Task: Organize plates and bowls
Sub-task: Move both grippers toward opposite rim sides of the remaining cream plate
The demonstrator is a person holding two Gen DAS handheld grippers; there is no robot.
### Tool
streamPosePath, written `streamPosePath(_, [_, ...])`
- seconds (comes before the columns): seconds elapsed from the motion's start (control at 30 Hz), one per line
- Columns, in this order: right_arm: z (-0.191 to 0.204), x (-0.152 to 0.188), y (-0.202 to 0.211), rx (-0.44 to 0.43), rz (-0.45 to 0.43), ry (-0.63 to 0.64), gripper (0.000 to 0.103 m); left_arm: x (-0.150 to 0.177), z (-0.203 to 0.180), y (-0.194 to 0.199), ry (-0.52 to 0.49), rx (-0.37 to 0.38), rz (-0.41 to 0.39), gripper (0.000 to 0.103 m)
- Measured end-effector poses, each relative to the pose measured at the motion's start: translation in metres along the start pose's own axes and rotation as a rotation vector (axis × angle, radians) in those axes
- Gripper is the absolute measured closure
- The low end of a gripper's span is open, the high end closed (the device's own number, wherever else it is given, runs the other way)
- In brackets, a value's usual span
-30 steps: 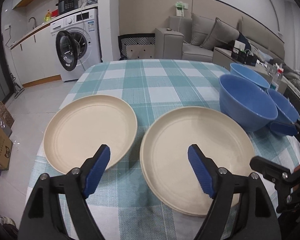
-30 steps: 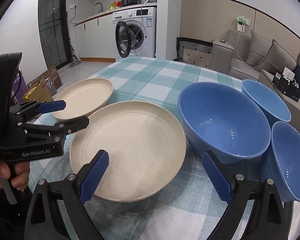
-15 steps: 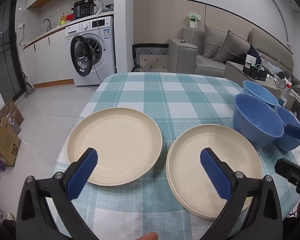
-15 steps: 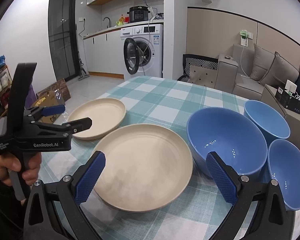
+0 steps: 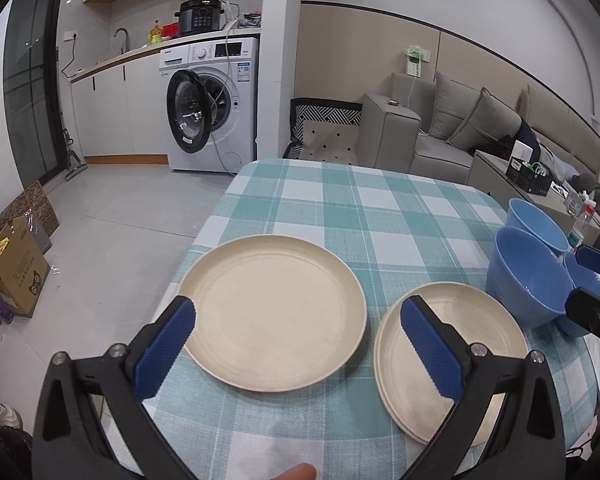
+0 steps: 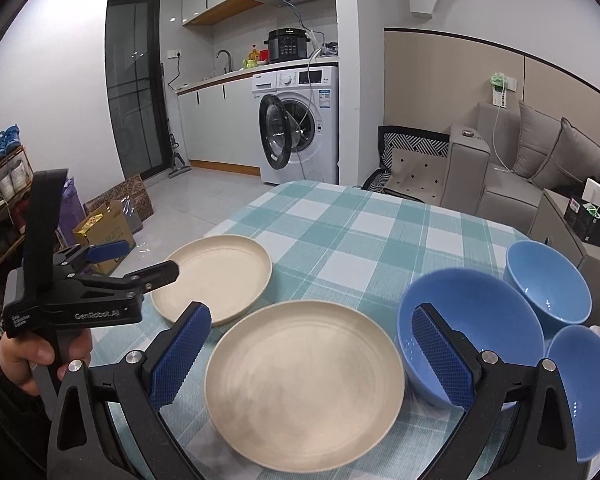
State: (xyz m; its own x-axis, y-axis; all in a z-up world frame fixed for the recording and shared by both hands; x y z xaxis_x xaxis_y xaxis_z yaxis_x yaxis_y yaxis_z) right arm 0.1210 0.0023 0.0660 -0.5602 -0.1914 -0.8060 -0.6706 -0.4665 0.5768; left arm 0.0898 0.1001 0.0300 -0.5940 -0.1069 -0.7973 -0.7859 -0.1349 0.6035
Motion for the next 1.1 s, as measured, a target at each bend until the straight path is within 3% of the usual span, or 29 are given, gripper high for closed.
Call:
streamPosePath(0.33, [0.01, -0.019, -0.034, -0.014, 0.054, -0.017, 0.001, -0.004, 0.043, -0.012, 0.122, -0.03, 0.011, 0.0])
streamPosePath(0.67, [0.025, -0.034, -0.083, -0.055, 0.13, -0.032, 0.001, 0.004, 0.067, -0.031, 0.161, -0.078, 0.042, 0.0])
streamPosePath(1.1, [0.035, -0.031, -0.142, -0.075, 0.226, -0.044, 0.001, 0.018, 0.08, -0.057, 0.176, -0.072, 0.102, 0.001])
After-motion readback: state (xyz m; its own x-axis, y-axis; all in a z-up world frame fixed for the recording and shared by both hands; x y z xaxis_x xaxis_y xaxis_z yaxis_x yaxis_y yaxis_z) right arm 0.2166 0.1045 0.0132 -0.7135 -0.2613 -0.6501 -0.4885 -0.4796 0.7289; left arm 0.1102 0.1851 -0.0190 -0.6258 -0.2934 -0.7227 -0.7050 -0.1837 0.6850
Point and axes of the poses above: each gripper's, at about its wrist camera, not at the fingertips, and y roughly against the way its jaws point, z to its left, x to its underside, the point moved 1 cm from there along -y, roughly the way its jaws point, and after that the axes turned 6 degrees about -y, right-handed, at the moved point
